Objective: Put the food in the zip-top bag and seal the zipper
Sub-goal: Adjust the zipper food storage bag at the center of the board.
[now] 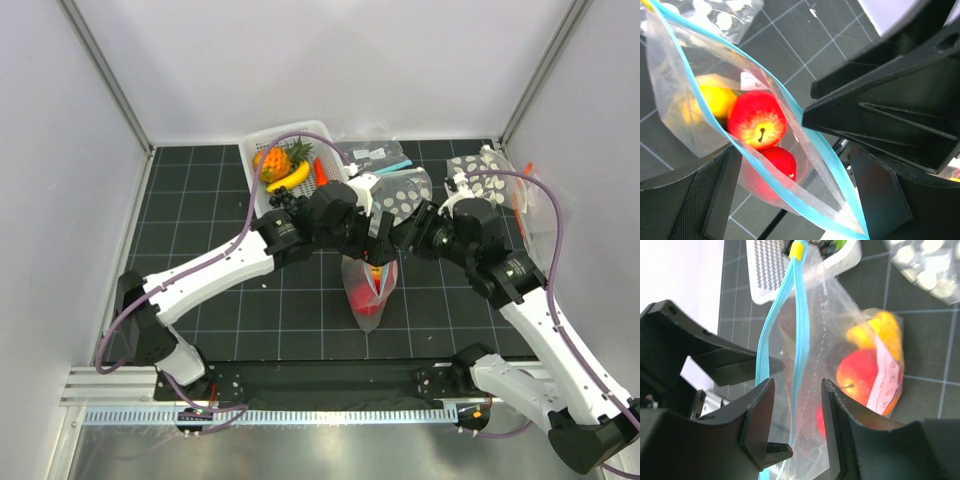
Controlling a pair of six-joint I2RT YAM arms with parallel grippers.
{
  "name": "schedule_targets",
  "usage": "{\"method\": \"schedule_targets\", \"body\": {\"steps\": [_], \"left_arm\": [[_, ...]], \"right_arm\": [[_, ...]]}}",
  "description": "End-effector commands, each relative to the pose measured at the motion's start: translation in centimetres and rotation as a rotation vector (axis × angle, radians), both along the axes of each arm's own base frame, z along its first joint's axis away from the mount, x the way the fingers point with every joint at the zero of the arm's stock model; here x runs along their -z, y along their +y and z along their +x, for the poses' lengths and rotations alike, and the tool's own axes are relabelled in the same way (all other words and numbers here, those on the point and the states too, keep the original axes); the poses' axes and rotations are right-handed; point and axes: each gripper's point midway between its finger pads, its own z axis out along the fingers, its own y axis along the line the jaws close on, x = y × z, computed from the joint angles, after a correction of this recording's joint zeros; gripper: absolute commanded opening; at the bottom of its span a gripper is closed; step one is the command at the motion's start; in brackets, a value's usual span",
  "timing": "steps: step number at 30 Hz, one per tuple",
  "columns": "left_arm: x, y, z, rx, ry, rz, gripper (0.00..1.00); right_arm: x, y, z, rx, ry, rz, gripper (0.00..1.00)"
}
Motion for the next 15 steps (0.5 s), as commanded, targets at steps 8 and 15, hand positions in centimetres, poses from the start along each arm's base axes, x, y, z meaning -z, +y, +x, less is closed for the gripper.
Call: {"method": "schedule_targets", "body": {"steps": [8, 15], "left_arm": [[0.2, 0.6, 1.3, -0.042, -0.024, 0.084, 0.92], [-0.4, 0.8, 1.2, -0.034, -0.041, 0.081, 0.92]], "right_arm": [[-0.9, -0.5, 0.9, 0.077, -0.028, 0.027, 0.2], [0.1, 0.8, 1.3, 0.04, 0.012, 0.058, 0.09]]}}
